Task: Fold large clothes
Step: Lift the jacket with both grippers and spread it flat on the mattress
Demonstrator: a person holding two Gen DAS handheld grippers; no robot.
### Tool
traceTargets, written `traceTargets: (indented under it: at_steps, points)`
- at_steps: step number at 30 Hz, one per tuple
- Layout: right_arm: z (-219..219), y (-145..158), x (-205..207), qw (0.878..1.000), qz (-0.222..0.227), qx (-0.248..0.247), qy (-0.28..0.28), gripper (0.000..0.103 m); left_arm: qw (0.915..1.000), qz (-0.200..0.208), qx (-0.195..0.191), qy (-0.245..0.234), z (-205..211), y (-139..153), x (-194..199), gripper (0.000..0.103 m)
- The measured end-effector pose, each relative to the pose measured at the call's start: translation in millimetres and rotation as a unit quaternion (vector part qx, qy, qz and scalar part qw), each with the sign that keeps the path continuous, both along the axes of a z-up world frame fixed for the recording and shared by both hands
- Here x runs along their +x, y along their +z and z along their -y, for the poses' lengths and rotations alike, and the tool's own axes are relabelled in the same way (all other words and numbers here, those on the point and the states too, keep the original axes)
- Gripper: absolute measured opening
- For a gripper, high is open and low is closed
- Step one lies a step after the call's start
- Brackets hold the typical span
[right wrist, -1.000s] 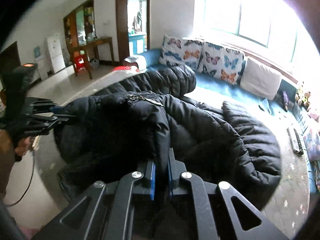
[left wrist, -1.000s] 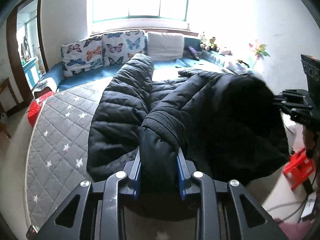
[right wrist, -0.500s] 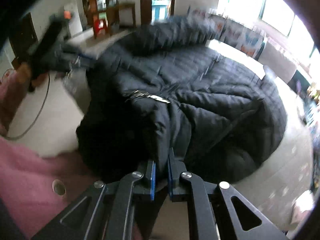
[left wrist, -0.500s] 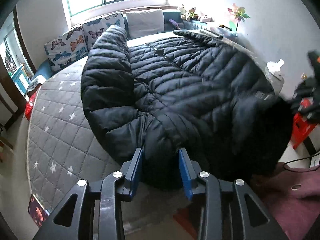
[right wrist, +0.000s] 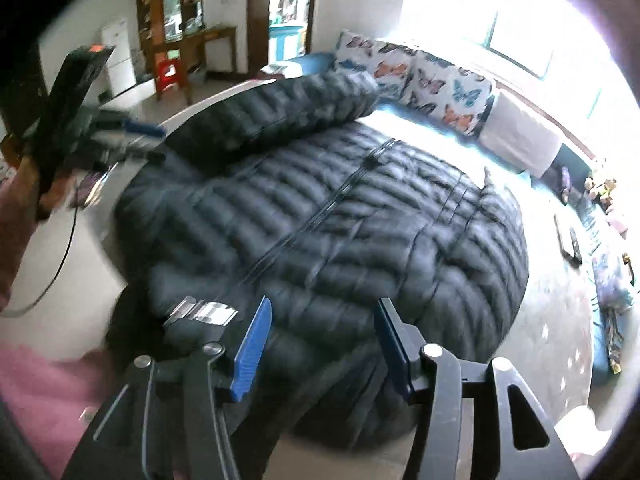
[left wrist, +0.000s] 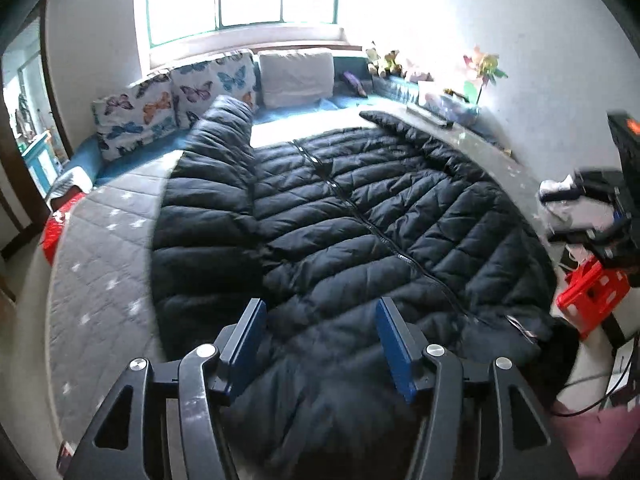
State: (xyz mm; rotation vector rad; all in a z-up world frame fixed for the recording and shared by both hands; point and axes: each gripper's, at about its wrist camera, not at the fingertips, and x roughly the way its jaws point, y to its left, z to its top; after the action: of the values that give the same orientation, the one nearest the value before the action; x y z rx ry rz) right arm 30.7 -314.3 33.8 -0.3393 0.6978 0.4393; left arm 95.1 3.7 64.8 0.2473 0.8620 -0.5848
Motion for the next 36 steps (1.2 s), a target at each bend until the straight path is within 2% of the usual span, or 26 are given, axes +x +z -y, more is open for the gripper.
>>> traceTargets:
  at_steps: [1, 4, 6, 9, 10, 11, 13, 15, 18, 21, 25, 27, 29, 32, 36]
  points:
    - [0.6, -4.5, 20.1, 1.000, 0.006, 0.001, -0.014, 0.059, 1.0000, -0.004, 0.008, 0.000, 7.5, -7.6, 7.5, 0.061]
    - [8.9, -29.8, 64.8, 0.999, -0.022, 0.010, -0.043, 0.059, 0.9987, -0.045, 0.024, 0.002, 19.2, -39.5, 26.1, 0.061]
    - [19.3, -57.7, 85.6, 0.996, -0.059, 0.003, -0.065, 0.059, 0.9963, -0.081, 0.031, 0.003, 16.7, -64.2, 28.6, 0.061]
    - [35.3, -101.4, 86.7, 0.989, -0.126, 0.005, -0.080, 0.059, 0.9932, -0.111, 0.034, 0.001, 10.0, -97.8, 21.3, 0.061]
    - [39.0, -110.9, 82.9, 0.988, -0.136, 0.010, -0.078, 0.059, 0.9921, -0.121, 0.033, -0.001, 6.7, -107.5, 16.9, 0.061]
    - [41.2, -115.7, 76.8, 0.989, -0.128, 0.014, -0.075, 0.059, 0.9931, -0.113, 0.031, -0.004, 4.1, -111.7, 12.9, 0.061]
    - [40.5, -111.7, 72.2, 0.989, -0.126, 0.008, -0.075, 0.059, 0.9929, -0.113, 0.034, -0.006, 2.4, -110.6, 13.3, 0.061]
    - [41.5, -100.0, 75.5, 0.988, -0.135, 0.017, -0.076, 0.059, 0.9902, -0.136, 0.031, 0.003, 2.0, -102.6, 22.5, 0.061]
    - [45.9, -73.6, 84.4, 0.992, -0.105, 0.026, -0.072, 0.059, 0.9915, -0.129, 0.020, 0.003, 6.1, -80.4, 27.7, 0.061]
    - [53.3, -51.2, 110.8, 0.992, -0.079, 0.051, -0.082, 0.059, 0.9938, -0.110, 0.012, 0.005, 11.6, -58.9, 43.4, 0.062]
    - [57.2, -37.8, 161.3, 0.986, -0.091, 0.110, -0.090, 0.059, 0.9923, -0.122, -0.015, 0.014, 28.2, -40.2, 88.0, 0.062]
    - [54.7, -42.0, 191.6, 0.982, -0.106, 0.126, -0.095, 0.059, 0.9865, -0.159, -0.036, 0.011, 39.6, -43.6, 116.5, 0.062]
    - [59.6, -53.9, 215.0, 0.971, -0.144, 0.162, -0.097, 0.059, 0.9804, -0.192, -0.045, 0.011, 54.0, -50.7, 145.6, 0.062]
    - [59.2, -66.6, 241.0, 0.964, -0.169, 0.171, -0.113, 0.059, 0.9786, -0.202, -0.031, 0.023, 73.4, -59.8, 184.5, 0.062]
    - [68.2, -70.2, 252.5, 0.966, -0.157, 0.150, -0.140, 0.059, 0.9785, -0.202, -0.025, 0.033, 88.2, -72.2, 227.0, 0.062]
